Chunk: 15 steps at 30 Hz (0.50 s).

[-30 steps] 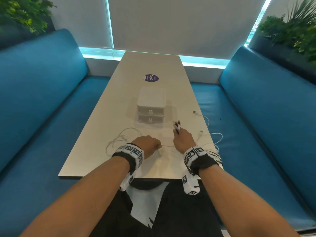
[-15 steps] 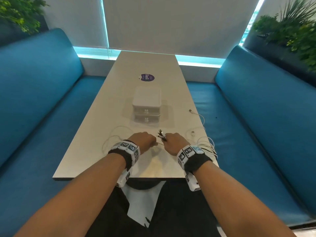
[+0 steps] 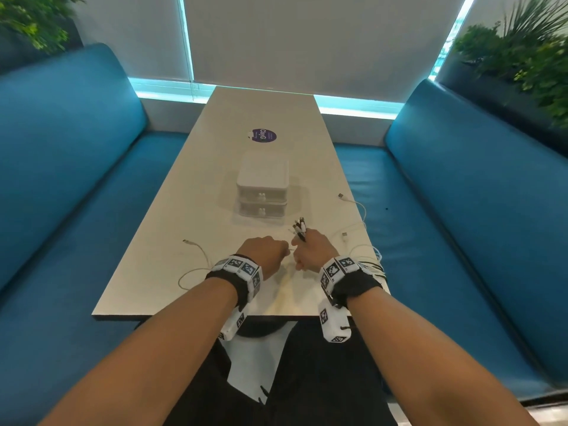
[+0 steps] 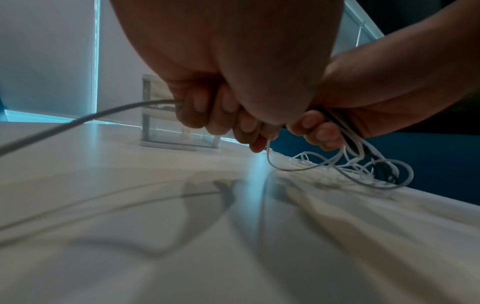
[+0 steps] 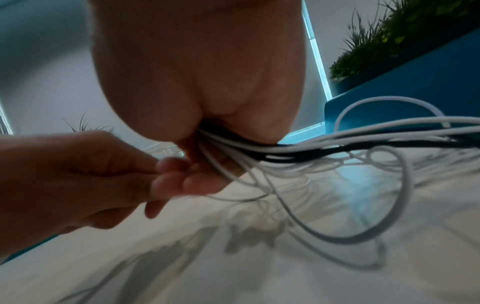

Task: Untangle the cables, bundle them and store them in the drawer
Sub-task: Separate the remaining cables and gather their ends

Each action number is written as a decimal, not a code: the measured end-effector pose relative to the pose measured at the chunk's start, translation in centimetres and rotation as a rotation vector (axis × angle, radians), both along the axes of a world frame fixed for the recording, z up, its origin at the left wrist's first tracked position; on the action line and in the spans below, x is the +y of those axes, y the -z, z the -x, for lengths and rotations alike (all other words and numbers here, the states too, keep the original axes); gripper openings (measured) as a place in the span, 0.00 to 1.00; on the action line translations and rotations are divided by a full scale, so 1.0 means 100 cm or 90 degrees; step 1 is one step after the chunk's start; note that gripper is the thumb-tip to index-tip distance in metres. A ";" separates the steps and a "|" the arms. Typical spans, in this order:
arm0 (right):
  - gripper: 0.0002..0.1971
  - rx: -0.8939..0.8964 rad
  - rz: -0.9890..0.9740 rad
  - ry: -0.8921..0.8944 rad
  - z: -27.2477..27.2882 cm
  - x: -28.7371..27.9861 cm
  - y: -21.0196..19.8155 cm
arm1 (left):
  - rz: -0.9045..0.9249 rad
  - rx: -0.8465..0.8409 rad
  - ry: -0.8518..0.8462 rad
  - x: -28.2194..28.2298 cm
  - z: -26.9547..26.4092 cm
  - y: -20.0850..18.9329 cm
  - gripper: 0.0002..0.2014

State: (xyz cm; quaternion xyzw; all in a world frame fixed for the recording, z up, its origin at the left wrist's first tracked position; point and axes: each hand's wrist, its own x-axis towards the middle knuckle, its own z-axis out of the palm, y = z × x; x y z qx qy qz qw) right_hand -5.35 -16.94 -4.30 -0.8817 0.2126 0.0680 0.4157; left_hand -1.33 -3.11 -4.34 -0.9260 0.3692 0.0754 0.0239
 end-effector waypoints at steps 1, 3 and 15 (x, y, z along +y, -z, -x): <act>0.11 0.000 -0.060 -0.002 0.001 0.001 0.000 | -0.001 -0.001 0.000 -0.002 0.000 -0.001 0.11; 0.11 0.000 -0.155 0.000 0.005 0.002 -0.001 | -0.001 0.007 -0.002 -0.003 -0.002 -0.002 0.12; 0.14 0.056 0.032 -0.129 0.004 -0.003 0.003 | 0.044 0.027 0.002 0.017 -0.019 0.004 0.09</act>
